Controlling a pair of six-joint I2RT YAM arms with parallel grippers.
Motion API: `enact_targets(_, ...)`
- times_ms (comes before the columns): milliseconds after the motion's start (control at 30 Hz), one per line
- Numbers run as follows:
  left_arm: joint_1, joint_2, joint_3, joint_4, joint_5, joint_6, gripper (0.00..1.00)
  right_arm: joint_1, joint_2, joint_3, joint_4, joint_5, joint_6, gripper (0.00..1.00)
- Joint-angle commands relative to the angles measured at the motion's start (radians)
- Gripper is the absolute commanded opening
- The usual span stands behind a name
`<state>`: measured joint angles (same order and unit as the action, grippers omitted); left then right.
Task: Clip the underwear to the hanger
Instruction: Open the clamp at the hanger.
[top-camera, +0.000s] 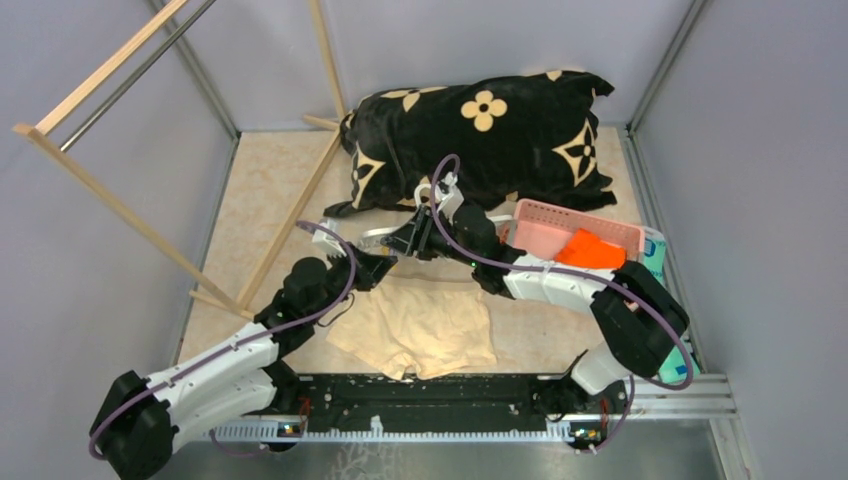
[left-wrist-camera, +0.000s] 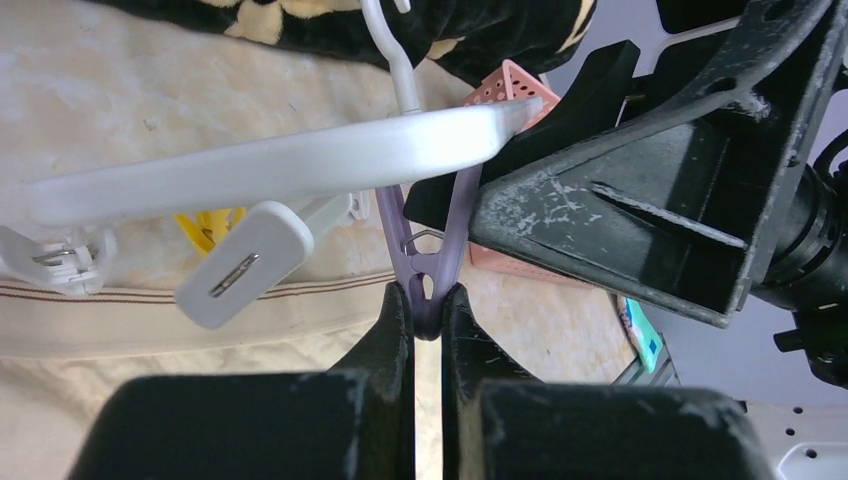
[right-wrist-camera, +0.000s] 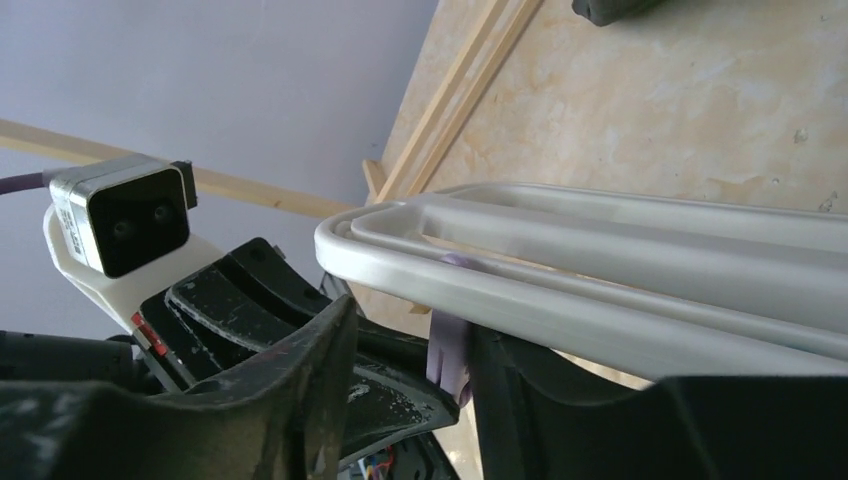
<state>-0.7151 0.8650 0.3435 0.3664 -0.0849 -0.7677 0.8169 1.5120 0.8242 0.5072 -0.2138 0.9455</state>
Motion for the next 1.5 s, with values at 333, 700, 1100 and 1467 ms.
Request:
enact_targets(333,0.008,-0.024,0.023,-0.011,-0.025,0.037,0.0,0.005,-0.202,-0.064,-0.076,-0.035,-0.089,0.56)
enact_targets(700,0.008,0.001,0.023,-0.001,0.006,0.049,0.0,0.002,-0.47,0.004,-0.441,0.011,-0.795,0.56)
enact_targets(1100,0.008,0.066,-0.007,0.04,0.196,0.081,0.0,-0.01,-0.413,0.037,-0.54,-0.047,-1.596,0.64)
enact_targets(1467,0.008,0.098,-0.038,0.077,0.177,0.062,0.0,-0.033,-0.123,0.345,-0.957,-0.176,-1.812,0.64)
